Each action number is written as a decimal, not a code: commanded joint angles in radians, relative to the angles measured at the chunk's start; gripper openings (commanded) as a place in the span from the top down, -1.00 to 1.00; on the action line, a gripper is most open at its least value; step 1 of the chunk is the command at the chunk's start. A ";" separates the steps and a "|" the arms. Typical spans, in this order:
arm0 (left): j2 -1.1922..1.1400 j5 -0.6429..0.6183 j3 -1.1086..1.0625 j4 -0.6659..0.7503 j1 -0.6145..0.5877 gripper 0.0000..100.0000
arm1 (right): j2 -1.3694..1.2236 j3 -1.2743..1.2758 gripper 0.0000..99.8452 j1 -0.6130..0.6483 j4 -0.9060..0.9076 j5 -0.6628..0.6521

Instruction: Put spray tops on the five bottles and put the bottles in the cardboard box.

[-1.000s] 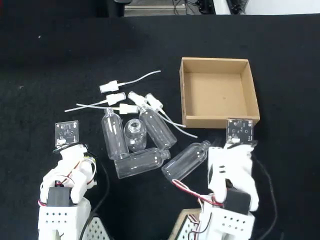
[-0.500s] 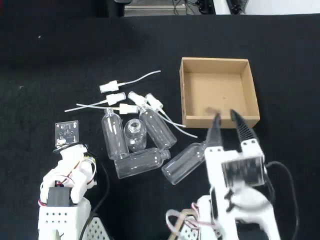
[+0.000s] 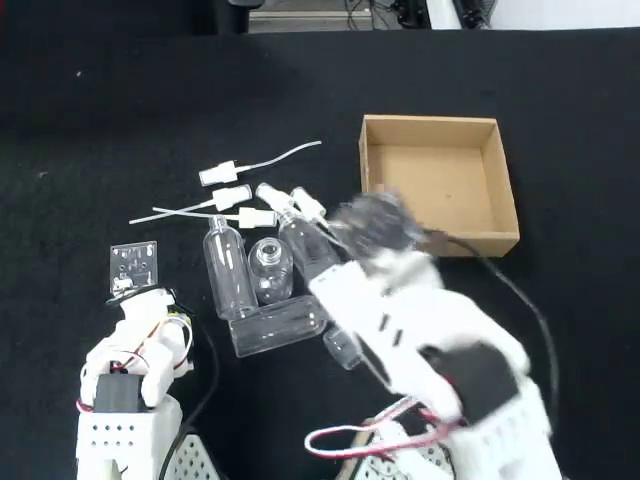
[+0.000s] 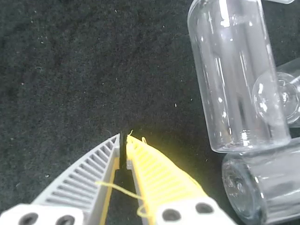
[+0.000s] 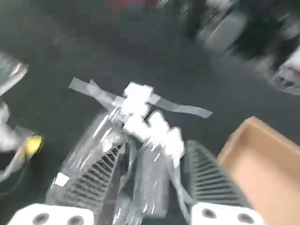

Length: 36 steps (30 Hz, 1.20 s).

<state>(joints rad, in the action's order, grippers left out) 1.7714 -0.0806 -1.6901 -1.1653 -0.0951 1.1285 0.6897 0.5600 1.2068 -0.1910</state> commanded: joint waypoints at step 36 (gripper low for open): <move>-0.008 0.005 -0.013 -0.005 0.018 0.94 | -0.058 0.728 0.23 0.072 -0.941 0.301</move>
<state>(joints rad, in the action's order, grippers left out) 1.7714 -0.0806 -1.6901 -1.1653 -0.0951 1.0779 1.4339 0.6782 0.3000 0.0990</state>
